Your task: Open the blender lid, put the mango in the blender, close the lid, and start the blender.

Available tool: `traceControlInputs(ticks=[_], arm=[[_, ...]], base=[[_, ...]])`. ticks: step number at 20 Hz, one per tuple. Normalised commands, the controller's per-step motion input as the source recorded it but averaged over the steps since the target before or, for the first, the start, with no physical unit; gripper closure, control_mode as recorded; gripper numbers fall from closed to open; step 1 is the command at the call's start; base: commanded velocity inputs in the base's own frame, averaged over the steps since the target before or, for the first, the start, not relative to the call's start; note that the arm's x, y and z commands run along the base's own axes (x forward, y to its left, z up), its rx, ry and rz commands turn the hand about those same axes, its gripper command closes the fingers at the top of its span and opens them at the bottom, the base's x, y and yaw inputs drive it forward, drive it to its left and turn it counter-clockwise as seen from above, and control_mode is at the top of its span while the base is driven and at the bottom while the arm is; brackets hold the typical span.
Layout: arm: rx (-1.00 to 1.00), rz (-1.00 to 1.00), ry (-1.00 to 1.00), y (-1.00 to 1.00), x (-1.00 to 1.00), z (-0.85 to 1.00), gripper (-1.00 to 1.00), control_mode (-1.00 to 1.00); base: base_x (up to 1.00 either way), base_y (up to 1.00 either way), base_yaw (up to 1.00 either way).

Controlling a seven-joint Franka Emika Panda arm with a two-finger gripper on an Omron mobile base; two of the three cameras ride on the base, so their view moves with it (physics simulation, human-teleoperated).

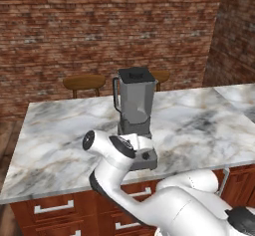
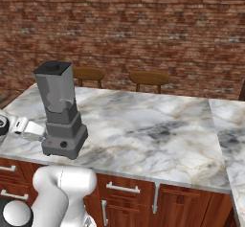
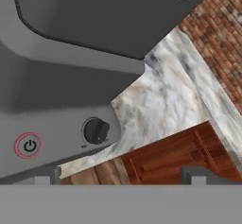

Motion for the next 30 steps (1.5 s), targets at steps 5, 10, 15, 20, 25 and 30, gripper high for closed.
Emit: traceControlInputs(ticks=[5, 10, 15, 20, 25, 30], arm=[[-0.10, 0.00, 0.06, 0.00, 0.19, -0.22, -1.00, -1.00], [-0.09, 0.00, 0.00, 0.03, 0.22, -0.18, -1.00, -1.00], [-0.07, 0.00, 0.00, 0.06, 0.19, -0.18, -1.00, -1.00], [-0.06, 0.00, 0.00, 0.08, 0.18, -0.22, -1.00, -1.00], [-0.03, 0.00, 0.00, 0.03, 0.10, -0.25, -1.00, -1.00], [0.00, 0.00, 0.00, 0.00, 0.00, -0.29, -1.00, -1.00]], base=[[0.00, 0.00, 0.00], [0.00, 0.00, 0.00], [0.00, 0.00, 0.00], [0.00, 0.00, 0.00], [0.00, 0.00, 0.00], [0.00, 0.00, 0.00]])
